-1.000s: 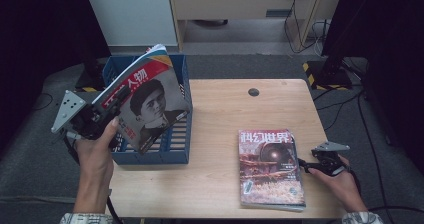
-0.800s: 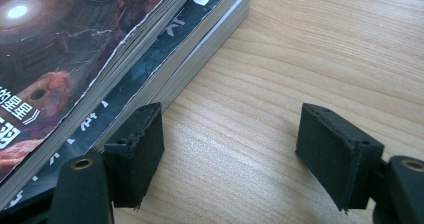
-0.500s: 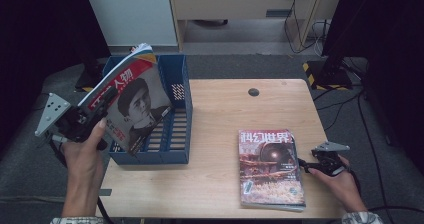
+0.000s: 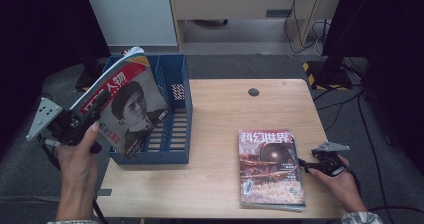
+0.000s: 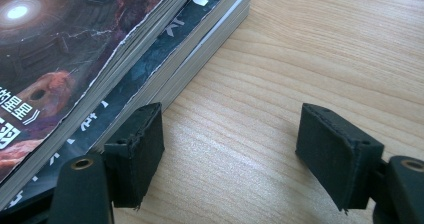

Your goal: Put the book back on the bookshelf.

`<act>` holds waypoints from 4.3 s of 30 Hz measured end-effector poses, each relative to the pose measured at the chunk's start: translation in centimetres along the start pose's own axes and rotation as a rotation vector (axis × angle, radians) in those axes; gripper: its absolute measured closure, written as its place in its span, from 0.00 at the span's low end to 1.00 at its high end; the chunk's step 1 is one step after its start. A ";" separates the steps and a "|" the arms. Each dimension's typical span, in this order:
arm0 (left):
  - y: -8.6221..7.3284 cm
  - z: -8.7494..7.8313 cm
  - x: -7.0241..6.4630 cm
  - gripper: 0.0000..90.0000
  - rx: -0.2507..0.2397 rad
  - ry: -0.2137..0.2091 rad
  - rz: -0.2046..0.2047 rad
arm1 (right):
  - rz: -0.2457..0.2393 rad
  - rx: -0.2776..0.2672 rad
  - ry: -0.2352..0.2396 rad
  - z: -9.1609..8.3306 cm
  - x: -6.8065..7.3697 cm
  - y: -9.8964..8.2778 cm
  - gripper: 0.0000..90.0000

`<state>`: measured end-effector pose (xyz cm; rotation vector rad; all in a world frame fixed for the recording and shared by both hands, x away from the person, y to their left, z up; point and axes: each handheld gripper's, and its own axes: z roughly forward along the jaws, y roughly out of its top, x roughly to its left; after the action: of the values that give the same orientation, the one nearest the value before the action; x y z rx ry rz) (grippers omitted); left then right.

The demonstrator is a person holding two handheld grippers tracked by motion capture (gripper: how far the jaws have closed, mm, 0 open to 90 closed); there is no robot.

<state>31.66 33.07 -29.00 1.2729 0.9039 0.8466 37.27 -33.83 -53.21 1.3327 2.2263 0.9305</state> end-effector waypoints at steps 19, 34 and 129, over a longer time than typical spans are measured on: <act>0.4 -2.4 1.3 0.96 -0.007 0.031 0.004 | -0.001 -0.002 -0.002 0.0 0.0 0.0 0.30; 0.3 -4.4 3.0 0.96 -0.023 0.079 -0.014 | 0.001 0.000 -0.001 0.0 0.0 0.0 0.30; -0.3 2.6 7.5 0.96 0.001 0.245 -0.047 | 0.003 -0.023 -0.007 -0.1 0.1 -0.3 0.30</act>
<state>37.11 38.80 -29.80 1.1601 1.1241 0.9783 36.93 -33.84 -53.40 1.3274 2.2024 0.9487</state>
